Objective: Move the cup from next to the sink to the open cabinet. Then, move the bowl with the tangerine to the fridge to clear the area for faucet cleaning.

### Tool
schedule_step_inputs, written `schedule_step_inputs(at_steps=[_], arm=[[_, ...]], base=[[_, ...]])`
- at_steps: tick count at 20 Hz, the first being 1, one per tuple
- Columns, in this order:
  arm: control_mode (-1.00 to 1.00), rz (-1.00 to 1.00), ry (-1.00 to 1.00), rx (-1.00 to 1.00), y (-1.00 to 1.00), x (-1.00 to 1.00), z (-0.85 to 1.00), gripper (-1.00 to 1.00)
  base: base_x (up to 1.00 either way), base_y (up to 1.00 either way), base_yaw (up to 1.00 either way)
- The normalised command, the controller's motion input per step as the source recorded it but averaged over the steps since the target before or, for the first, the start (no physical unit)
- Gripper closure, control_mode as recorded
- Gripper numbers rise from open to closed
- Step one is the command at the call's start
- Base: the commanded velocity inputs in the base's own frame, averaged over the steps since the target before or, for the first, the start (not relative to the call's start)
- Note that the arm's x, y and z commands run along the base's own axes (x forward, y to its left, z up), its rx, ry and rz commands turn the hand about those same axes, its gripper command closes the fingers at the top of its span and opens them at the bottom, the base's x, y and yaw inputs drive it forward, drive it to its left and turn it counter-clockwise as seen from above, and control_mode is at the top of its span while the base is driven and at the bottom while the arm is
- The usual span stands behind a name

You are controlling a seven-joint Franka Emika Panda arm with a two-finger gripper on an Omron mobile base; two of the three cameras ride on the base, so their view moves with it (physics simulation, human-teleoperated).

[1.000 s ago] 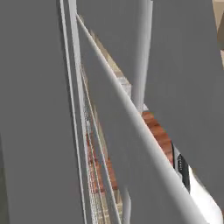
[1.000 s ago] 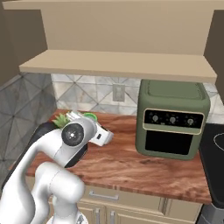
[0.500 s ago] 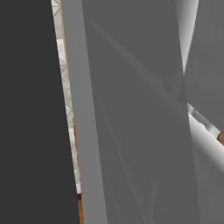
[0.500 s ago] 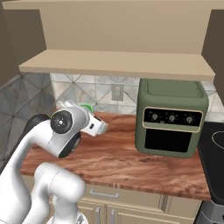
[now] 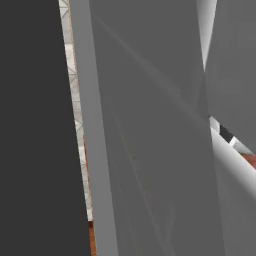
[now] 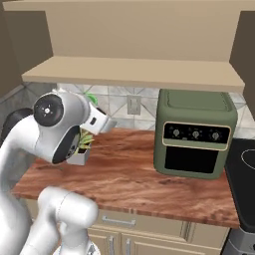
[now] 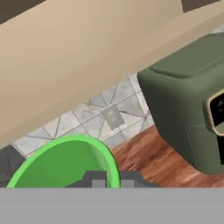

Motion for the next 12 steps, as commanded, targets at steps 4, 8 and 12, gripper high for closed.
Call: schedule_step_inputs(at_steps=[4, 8, 12], arm=[[-1.00, 0.04, -0.37, 0.00, 0.00, -0.82, 0.69, 1.00], [-1.00, 0.02, -0.30, 0.01, 0.03, -0.17, 0.02, 1.00], [-1.00, 0.00, -0.13, 0.00, 0.00, 0.32, 0.57, 1.00]], base=[[0.00, 0.00, 0.00], [0.00, 0.00, 0.00], [0.00, 0.00, 0.00]])
